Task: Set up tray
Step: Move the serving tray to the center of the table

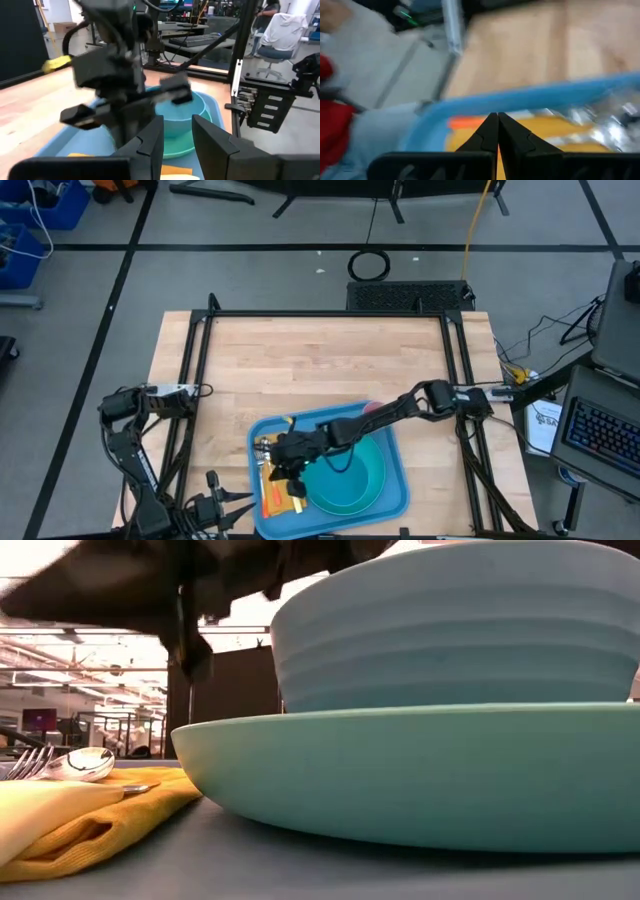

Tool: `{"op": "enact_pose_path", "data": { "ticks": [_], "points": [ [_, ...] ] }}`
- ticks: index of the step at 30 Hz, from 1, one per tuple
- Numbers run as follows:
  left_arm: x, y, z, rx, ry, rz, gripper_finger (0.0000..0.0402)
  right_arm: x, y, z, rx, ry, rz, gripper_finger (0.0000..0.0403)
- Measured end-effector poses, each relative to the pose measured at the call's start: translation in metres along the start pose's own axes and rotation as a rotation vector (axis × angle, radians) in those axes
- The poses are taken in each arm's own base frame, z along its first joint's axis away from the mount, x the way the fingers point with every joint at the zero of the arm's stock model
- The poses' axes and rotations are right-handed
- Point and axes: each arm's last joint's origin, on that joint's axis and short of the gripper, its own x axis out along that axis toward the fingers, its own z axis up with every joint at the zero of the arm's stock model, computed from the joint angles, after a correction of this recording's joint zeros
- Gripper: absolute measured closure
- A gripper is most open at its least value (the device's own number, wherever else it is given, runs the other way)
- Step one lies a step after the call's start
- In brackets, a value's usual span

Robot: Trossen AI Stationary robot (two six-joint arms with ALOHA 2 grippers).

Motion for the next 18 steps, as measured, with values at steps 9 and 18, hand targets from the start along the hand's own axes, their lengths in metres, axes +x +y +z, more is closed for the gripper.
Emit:
{"op": "enact_pose_path", "data": {
  "ticks": [9,18],
  "points": [
    [-0.006,-0.001,0.0,0.004,-0.028,-0.014,0.0298,0.034,-0.006,-0.003,0.019,0.059,-0.088,0.0403],
    [-0.002,-0.001,0.0,0.001,-0.025,-0.003,0.0298,0.041,0.003,-0.012,-0.016,0.098,-0.197,0.0403]
  ]
}}
